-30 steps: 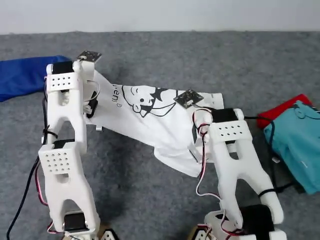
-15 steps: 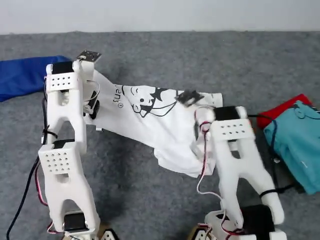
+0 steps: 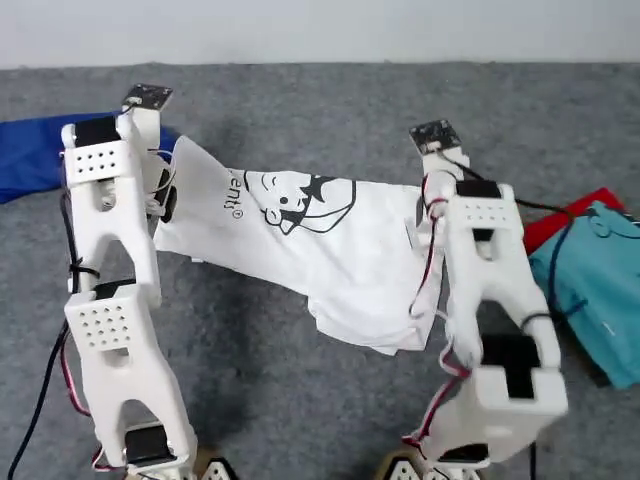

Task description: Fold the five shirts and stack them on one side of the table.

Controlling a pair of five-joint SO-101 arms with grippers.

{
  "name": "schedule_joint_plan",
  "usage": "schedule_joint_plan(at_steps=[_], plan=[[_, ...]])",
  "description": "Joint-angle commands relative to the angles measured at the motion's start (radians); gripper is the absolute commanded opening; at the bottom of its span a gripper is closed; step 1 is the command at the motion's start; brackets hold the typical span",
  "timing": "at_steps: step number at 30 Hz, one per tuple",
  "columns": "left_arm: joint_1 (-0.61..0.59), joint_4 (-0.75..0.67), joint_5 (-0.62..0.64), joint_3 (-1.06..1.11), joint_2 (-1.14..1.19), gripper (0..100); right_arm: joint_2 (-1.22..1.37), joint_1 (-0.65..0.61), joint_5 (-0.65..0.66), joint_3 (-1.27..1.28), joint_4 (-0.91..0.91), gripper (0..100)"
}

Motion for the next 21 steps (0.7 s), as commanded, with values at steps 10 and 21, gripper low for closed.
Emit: schedule_joint_plan(at_steps=[10, 21], plan=[[0.011, 0.020, 0.048, -0.035, -0.071, 10, 0.424, -0.108, -0.009, -0.439, 0.108, 31.7], [0.011, 0.020, 0.048, -0.018, -0.071, 10, 0.478, 0.019, -0.011, -0.471, 0.134, 2.3]])
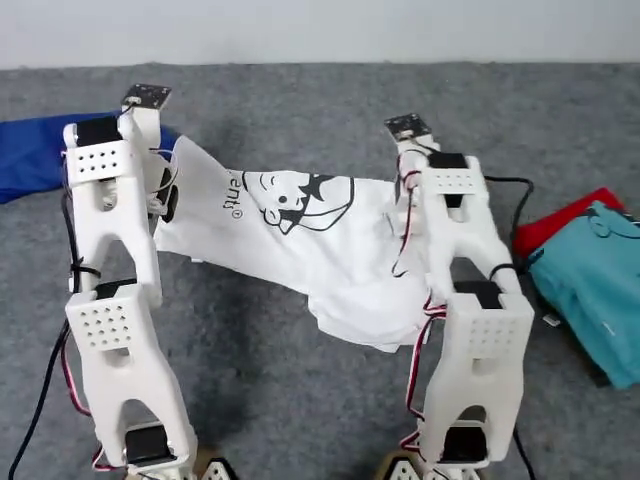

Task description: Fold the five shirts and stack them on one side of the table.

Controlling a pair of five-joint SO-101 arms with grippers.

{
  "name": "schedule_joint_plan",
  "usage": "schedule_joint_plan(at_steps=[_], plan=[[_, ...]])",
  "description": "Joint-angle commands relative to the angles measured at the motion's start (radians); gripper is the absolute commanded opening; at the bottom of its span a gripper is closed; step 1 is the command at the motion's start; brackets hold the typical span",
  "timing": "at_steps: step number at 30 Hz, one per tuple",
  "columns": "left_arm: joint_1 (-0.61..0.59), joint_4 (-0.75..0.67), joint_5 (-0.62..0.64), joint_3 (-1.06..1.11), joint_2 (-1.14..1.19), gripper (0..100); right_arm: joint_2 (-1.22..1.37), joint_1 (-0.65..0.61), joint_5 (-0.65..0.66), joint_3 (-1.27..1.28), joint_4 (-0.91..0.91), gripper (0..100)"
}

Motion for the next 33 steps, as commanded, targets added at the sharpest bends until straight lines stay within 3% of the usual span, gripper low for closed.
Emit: schedule_joint_plan(at_steps=[1, 4, 15, 23, 25, 30, 33], plan=[[0.011, 0.020, 0.009, -0.005, -0.071, 10, 0.010, 0.053, -0.005, 0.006, 0.024, 4.3], [0.009, 0.020, 0.006, 0.036, -0.071, 10, 0.007, 0.081, -0.005, 0.002, 0.054, 0.5], [0.012, 0.018, 0.009, 0.059, -0.071, 10, -0.206, 0.186, -0.005, 0.000, 0.274, 0.9], [0.012, 0.018, 0.012, 0.061, -0.071, 10, -0.239, 0.263, -0.005, 0.018, 0.268, 1.3], [0.020, 0.018, 0.032, 0.061, -0.071, 10, -0.216, 0.257, -0.003, 0.025, 0.278, 5.4], [0.110, 0.021, 0.103, 0.061, -0.080, 10, -0.205, 0.248, 0.021, 0.005, 0.371, 33.3], [0.176, 0.021, 0.126, 0.061, -0.080, 10, -0.265, 0.248, 0.104, -0.034, 0.469, 33.3]])
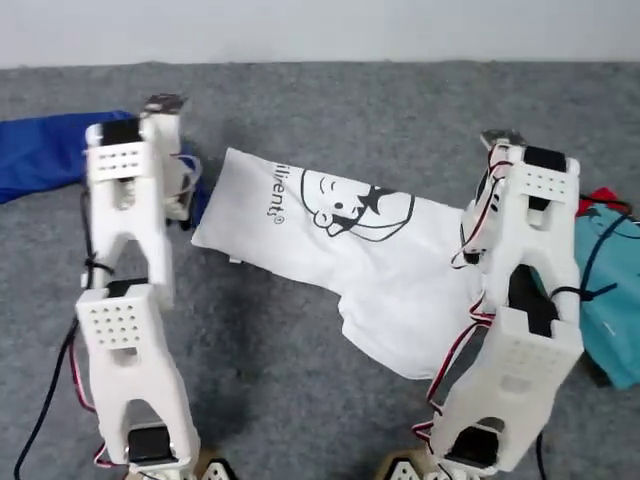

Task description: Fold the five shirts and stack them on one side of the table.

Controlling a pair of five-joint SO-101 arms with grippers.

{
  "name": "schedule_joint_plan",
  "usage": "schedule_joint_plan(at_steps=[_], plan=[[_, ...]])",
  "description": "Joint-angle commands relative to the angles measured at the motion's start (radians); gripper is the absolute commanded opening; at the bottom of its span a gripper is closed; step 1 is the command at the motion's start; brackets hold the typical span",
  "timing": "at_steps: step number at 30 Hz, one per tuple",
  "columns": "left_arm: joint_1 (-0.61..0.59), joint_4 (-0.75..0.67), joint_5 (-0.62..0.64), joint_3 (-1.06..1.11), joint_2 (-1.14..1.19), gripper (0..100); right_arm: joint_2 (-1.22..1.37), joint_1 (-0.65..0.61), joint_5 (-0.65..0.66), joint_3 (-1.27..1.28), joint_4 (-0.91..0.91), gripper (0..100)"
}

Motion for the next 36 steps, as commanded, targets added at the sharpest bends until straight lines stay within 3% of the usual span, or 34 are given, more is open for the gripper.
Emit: schedule_joint_plan(at_steps=[1, 6, 13, 21, 28, 36], plan=[[0.084, 0.021, 0.032, -0.002, -0.075, 10, -0.107, -0.002, 0.077, -0.063, 0.111, 31.6], [0.109, 0.006, 0.038, 0.018, -0.051, 10, -0.254, 0.002, 0.107, -0.068, 0.225, 27.9], [0.029, -0.146, 0.038, 0.015, 0.114, 10, -0.406, -0.070, 0.107, -0.066, 0.237, 27.7], [-0.080, -0.002, 0.038, -0.202, 0.133, 10, -0.429, -0.094, 0.107, 0.028, 0.232, 27.7], [-0.028, 0.023, 0.044, -0.302, 0.124, 10, -0.432, -0.127, 0.109, 0.101, 0.234, 27.7], [0.063, 0.023, 0.046, -0.298, -0.002, 10, -0.575, -0.295, 0.361, 0.414, 0.236, 15.1]])
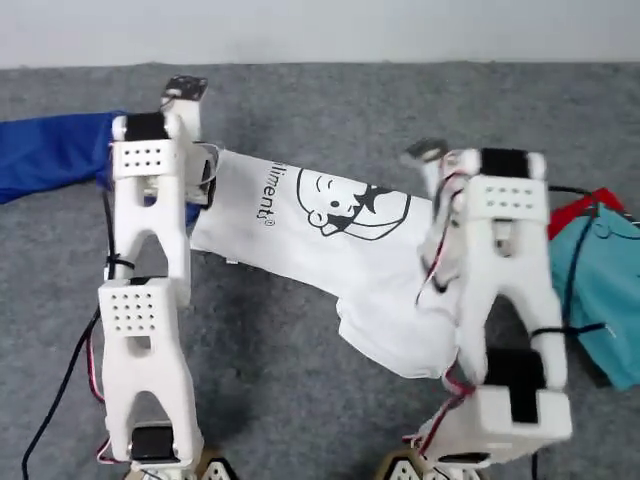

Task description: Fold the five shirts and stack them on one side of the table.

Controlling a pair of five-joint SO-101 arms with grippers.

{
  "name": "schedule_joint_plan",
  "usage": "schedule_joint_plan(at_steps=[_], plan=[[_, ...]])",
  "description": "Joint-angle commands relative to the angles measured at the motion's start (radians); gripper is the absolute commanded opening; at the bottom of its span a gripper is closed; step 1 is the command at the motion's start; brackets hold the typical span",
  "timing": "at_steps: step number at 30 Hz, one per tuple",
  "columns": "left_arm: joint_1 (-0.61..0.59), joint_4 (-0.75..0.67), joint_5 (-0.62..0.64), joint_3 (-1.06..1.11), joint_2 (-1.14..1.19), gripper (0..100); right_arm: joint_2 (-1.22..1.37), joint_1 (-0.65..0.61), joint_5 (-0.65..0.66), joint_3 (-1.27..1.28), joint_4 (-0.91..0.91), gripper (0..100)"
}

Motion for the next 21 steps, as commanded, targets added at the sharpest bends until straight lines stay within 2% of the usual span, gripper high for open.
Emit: schedule_joint_plan(at_steps=[1, 4, 7, 10, 14, 17, 21], plan=[[0.031, 0.023, 0.009, -0.031, -0.175, 10, -0.156, -0.088, 0.140, 0.157, 0.033, 15.0], [0.040, 0.023, 0.009, 0.033, -0.318, 10, -0.255, -0.134, 0.255, 0.308, 0.002, 18.4], [0.048, 0.023, 0.003, 0.160, -0.465, 10, -0.344, -0.140, 0.381, 0.474, -0.079, 23.2], [0.040, 0.023, -0.008, 0.302, -0.605, 10, -0.430, -0.143, 0.466, 0.589, -0.085, 24.8], [0.046, 0.023, -0.095, 0.484, -0.773, 10, -0.544, -0.143, 0.585, 0.712, -0.090, 24.8], [0.057, 0.021, -0.152, 0.598, -0.872, 10, -0.578, -0.142, 0.629, 0.799, -0.134, 25.1], [0.064, 0.012, -0.167, 0.690, -0.945, 10, -0.572, -0.143, 0.632, 0.887, -0.255, 25.1]])
